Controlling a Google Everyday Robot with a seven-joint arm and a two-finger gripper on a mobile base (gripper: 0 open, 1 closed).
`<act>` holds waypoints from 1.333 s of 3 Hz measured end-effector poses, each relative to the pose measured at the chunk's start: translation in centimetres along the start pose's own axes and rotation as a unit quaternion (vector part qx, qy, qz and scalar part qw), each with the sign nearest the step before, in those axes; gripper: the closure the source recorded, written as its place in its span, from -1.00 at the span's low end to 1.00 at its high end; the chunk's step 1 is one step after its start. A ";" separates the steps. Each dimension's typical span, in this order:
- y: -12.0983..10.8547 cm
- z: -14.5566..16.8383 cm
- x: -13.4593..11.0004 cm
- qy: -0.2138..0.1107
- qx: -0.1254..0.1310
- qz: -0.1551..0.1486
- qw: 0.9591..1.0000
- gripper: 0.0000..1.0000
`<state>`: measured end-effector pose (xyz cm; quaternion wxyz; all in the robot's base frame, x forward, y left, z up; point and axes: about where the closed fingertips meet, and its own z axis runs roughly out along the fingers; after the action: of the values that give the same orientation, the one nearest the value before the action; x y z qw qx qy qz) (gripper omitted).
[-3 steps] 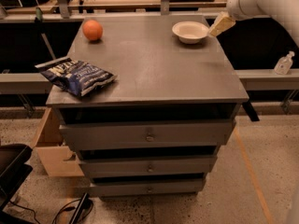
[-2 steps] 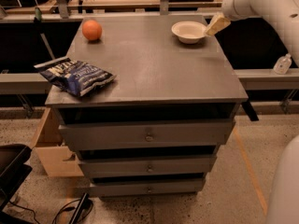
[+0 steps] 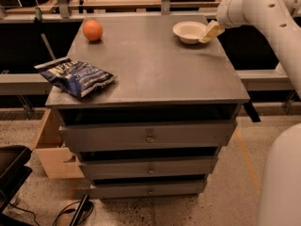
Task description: Move paper bowl near blue chip bag
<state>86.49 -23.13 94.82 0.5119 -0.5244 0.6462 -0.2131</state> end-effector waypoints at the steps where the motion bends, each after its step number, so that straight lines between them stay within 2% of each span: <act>1: 0.7 0.9 0.3 -0.001 0.002 -0.012 1.000 -1.00; 3: 0.8 2.8 0.0 -0.006 0.018 -0.046 0.999 -1.00; 4: 1.9 4.1 0.2 -0.002 0.015 -0.060 0.998 -1.00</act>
Offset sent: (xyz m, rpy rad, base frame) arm 0.0216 0.0017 -0.0115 -0.0910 -0.0884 0.0163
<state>89.25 -21.56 91.56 0.5073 -0.5549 0.6091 -0.2527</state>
